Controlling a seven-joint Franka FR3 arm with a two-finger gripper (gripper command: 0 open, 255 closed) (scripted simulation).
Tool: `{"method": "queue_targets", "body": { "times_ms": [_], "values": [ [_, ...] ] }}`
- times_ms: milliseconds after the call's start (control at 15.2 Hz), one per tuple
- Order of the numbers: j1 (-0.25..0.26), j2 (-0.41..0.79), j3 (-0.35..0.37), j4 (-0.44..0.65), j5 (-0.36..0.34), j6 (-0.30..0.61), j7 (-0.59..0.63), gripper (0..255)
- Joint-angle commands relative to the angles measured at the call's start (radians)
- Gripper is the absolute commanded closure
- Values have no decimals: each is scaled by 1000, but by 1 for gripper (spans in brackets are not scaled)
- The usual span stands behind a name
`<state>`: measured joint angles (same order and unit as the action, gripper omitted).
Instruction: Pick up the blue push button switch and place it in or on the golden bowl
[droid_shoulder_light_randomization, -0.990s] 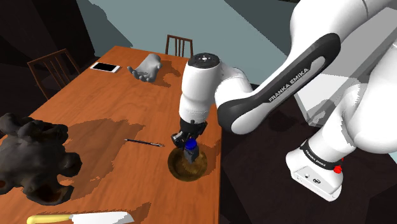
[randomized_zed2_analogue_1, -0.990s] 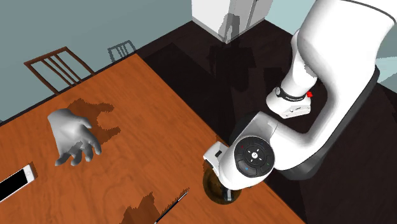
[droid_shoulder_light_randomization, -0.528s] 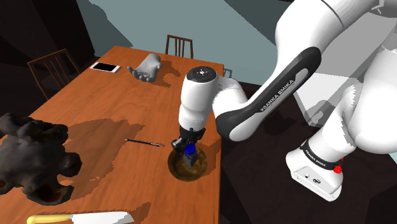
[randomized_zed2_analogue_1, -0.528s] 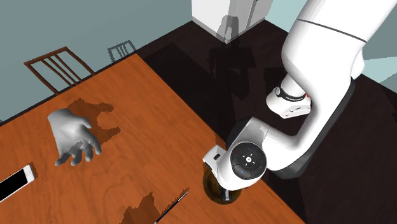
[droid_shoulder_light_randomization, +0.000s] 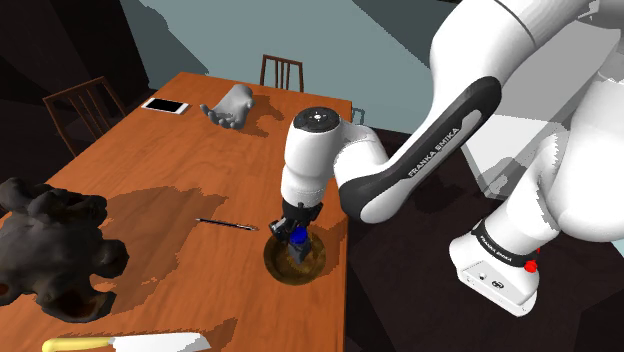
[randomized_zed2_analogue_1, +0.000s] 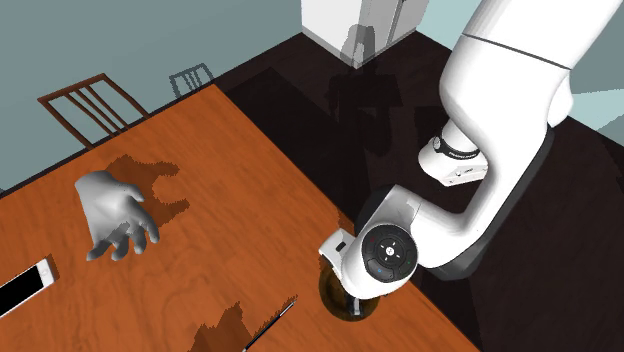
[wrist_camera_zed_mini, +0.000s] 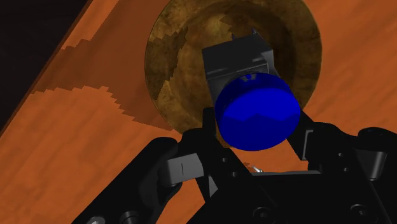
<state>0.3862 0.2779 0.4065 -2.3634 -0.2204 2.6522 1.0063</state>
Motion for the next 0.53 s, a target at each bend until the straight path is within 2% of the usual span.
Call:
{"method": "queue_targets", "body": {
  "times_ms": [0, 330, 462],
  "values": [
    [0, 0, 0, 0, 0, 0, 0, 0],
    [0, 0, 0, 0, 0, 0, 0, 0],
    [-24, -68, 33, -5, 59, -57, -42, 0]
  ]
}}
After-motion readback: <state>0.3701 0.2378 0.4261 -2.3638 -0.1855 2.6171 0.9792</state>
